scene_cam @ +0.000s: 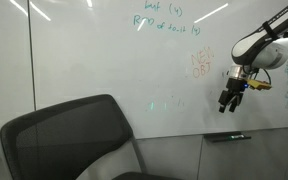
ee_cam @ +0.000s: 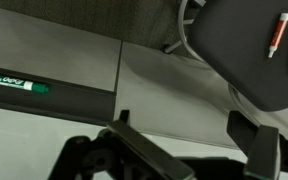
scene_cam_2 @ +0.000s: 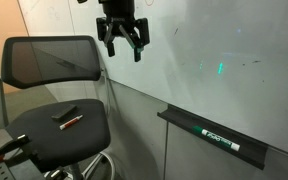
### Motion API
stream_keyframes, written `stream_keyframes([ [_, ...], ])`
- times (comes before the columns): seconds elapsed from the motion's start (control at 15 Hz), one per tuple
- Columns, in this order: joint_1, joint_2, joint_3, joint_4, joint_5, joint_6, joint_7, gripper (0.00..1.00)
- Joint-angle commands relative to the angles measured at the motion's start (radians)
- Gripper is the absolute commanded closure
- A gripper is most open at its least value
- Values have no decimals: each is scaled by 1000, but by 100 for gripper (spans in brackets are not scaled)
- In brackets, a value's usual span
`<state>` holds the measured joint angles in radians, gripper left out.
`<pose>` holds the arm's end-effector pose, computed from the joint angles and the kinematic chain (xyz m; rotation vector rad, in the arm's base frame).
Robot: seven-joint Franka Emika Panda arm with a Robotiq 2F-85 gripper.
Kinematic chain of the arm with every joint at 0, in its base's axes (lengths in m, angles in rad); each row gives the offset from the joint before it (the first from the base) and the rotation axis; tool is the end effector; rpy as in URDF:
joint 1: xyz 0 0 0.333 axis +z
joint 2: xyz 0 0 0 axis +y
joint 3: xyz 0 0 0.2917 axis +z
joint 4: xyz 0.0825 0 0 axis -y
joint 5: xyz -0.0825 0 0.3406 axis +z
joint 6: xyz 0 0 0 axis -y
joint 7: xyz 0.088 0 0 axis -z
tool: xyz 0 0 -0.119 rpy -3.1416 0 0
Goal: Pick up the marker, then write something on the board
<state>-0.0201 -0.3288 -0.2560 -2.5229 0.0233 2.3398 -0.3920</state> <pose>0.3982 -0.1118 0.3946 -3.0764 -0.1669 -0.2468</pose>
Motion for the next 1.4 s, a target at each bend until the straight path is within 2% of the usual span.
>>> stream_keyframes([
  [0.0,-26,16,47,-5,-13,21,55,0],
  [0.33,-9,80,100,9,-15,42,85,0],
  [0.6,1,184,151,72,-25,53,114,0],
  [1.13,-2,476,208,348,-60,-20,136,0],
  [1.33,12,505,227,355,-112,-29,147,0],
])
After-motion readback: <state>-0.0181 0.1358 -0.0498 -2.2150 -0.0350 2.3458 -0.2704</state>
